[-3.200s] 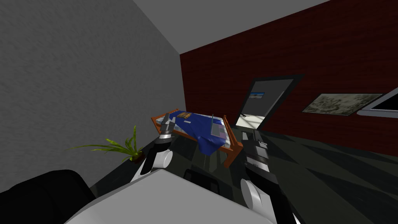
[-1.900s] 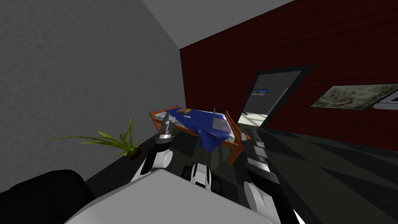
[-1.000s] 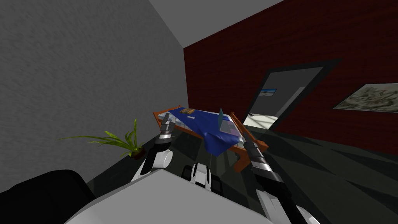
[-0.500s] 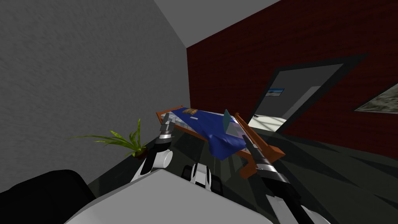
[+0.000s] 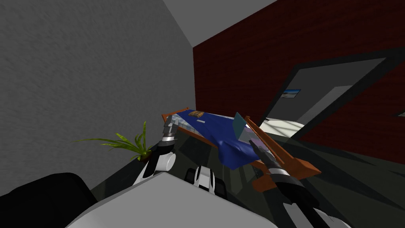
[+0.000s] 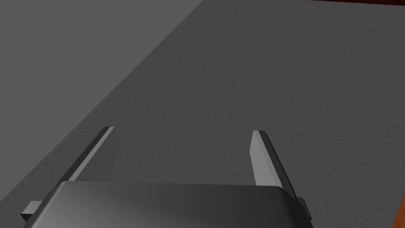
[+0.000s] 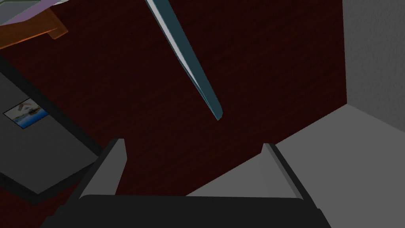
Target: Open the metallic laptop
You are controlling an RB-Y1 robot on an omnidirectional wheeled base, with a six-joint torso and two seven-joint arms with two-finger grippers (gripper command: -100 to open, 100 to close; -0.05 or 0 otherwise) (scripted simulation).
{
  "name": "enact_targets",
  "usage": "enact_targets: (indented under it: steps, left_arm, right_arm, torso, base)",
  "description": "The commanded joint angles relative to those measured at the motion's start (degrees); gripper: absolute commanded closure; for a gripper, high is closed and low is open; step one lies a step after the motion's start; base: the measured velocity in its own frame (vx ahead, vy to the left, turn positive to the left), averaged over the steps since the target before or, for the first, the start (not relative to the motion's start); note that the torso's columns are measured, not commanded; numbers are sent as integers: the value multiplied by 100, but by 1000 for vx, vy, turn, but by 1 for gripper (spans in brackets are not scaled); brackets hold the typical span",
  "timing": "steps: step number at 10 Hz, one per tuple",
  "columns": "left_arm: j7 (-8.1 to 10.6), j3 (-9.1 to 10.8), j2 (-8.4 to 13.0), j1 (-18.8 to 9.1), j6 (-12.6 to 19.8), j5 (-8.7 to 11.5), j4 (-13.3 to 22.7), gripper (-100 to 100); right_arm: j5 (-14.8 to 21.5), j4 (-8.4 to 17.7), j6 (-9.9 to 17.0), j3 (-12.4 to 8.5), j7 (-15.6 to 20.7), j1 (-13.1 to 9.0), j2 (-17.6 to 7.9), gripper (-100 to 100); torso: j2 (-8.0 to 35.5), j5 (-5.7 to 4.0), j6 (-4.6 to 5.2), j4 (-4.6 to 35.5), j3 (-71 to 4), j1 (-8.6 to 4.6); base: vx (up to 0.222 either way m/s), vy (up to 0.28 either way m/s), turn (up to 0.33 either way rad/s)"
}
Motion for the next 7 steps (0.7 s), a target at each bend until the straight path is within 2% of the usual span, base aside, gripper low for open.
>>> enact_targets:
  steps: [1, 2, 3, 7]
  left_arm:
    - [0, 0, 0, 0, 0, 0, 0, 0]
    - [0, 0, 0, 0, 0, 0, 0, 0]
    - [0, 0, 0, 0, 0, 0, 0, 0]
    - [0, 0, 0, 0, 0, 0, 0, 0]
  right_arm:
    - [343, 294, 263, -149, 294, -43, -363, -100]
    - [465, 418, 358, -212, 393, -62, -515, -100]
    - [465, 418, 358, -212, 393, -62, -524, -100]
    - [942, 918, 733, -461, 780, -142, -1193, -100]
  torso:
    - [0, -2, 1, 0, 1, -4]
    - [-1, -2, 0, 0, 0, -5]
    - [-3, -2, 1, -1, -1, -3]
    - [-19, 1, 0, -5, -10, 9]
  base:
    - [63, 135, 63]
    - [59, 138, 55]
    - [44, 85, 21]
    - [64, 104, 61]
